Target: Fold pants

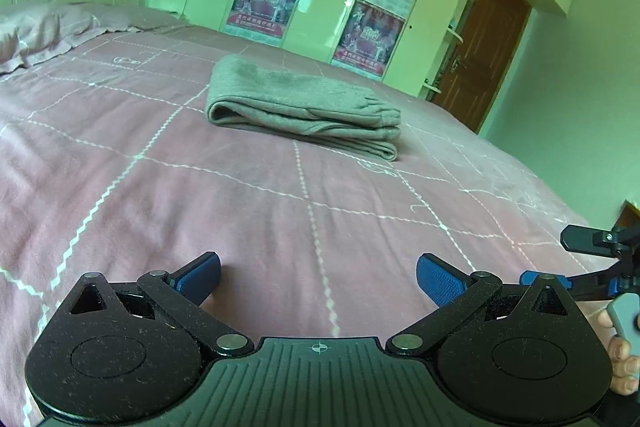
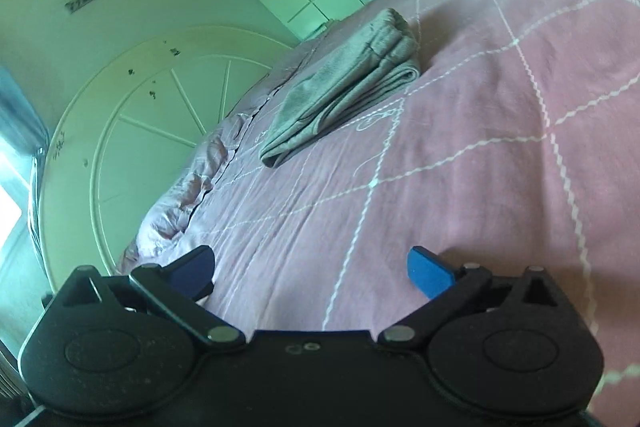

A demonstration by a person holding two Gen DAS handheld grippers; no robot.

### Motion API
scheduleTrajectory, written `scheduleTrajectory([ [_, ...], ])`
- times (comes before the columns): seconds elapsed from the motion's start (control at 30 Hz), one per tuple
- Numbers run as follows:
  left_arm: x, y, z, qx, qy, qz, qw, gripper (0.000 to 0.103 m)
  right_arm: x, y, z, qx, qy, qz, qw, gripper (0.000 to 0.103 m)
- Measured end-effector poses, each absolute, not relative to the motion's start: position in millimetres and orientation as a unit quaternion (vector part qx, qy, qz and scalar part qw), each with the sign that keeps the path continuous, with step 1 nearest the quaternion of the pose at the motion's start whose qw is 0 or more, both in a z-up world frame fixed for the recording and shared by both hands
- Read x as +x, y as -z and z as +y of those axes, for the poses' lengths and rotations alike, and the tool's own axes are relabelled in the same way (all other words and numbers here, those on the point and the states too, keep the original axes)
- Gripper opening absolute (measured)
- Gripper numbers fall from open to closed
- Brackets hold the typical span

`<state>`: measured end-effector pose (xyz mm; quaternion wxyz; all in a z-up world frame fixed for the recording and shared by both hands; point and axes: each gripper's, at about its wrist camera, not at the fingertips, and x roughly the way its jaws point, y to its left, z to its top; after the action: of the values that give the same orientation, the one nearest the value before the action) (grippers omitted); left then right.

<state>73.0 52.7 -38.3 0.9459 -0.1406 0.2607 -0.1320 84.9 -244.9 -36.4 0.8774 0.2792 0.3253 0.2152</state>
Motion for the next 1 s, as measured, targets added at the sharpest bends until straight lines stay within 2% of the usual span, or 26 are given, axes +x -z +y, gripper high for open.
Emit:
scheduleTrajectory([
  [0.23,43.5,20.5,32.4,-0.114,0.135,0.242,0.954,0.103,55.3,8.8,-224.1,0.204,-0.184,0.279,0.920,0.097],
  [0.6,9.1,0.6,12.7,-0.052,0.084,0.234,0.967,0.103,24.3,-13.1,-169.1,0.015,-0.116,0.208,0.971,0.093],
  [1.0,-11.7,-16.8,9.4,-0.039,0.067,0.209,0.975,0.103,16.4,-17.7,-159.7,0.004,-0.099,0.191,0.977,0.093],
])
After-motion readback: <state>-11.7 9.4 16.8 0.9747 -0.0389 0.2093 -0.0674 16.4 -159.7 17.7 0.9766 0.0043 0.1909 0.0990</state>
